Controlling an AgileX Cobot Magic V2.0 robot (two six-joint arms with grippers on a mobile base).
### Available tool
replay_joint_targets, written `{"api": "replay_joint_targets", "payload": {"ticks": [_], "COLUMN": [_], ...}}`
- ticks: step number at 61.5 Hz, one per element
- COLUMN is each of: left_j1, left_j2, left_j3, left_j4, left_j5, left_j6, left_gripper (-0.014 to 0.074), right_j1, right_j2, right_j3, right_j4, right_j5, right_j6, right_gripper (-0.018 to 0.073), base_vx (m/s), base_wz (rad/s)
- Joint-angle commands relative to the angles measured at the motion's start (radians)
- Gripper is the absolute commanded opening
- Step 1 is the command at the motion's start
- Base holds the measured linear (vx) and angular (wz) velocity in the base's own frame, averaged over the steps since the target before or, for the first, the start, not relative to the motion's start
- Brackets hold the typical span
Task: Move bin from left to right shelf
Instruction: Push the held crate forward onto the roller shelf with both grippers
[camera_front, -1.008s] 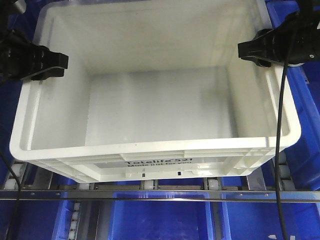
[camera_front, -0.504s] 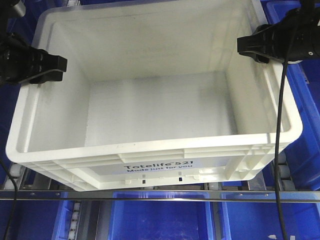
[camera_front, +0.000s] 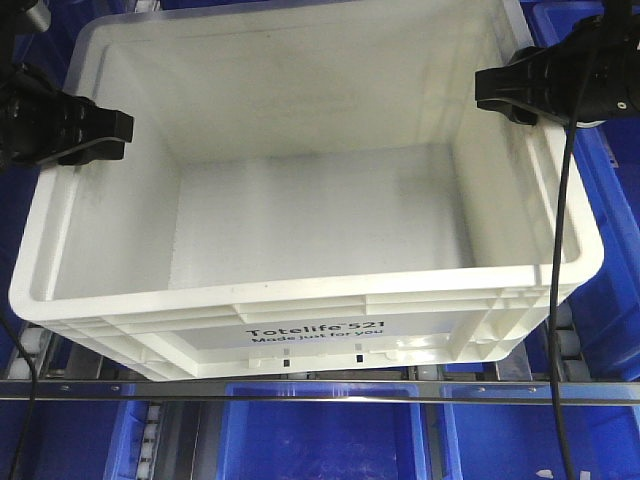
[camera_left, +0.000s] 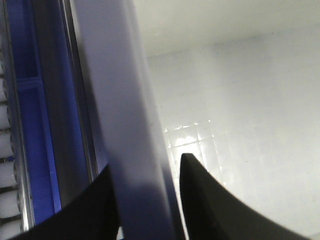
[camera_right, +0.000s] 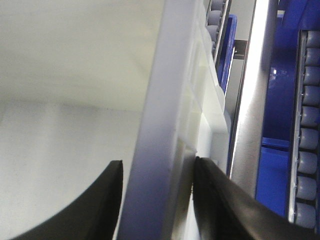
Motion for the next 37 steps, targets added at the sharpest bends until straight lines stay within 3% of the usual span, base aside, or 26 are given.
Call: {"api": "replay_joint_targets", "payload": {"ticks": [1, 10, 37], "left_j1": [-0.008, -0.006, -0.006], "left_j2": [-0.048, -0.048, -0.048], "left_j3": [-0.044, -0.044, -0.044], "left_j4": [-0.033, 0.005, 0.002], "left_j5": [-0.134, -0.143, -0.186], "left_j6": [0.055, 0.055, 0.053], "left_gripper": [-0.0001, -0.0001, -0.0001], "right_j1": [-0.005, -0.005, -0.005], "right_j2": [-0.038, -0.034, 0.041], "right_j3": [-0.043, -0.043, -0.043], "right_j4": [0.088, 0.117, 0.13], "right_j5": [-0.053, 0.001, 0.035], "right_j6": [0.0, 0.0, -0.003], "right_gripper": [-0.0004, -0.0004, -0.0004], "base_vx": [0.0, 0.0, 0.0], "base_wz": [0.0, 0.0, 0.0]}}
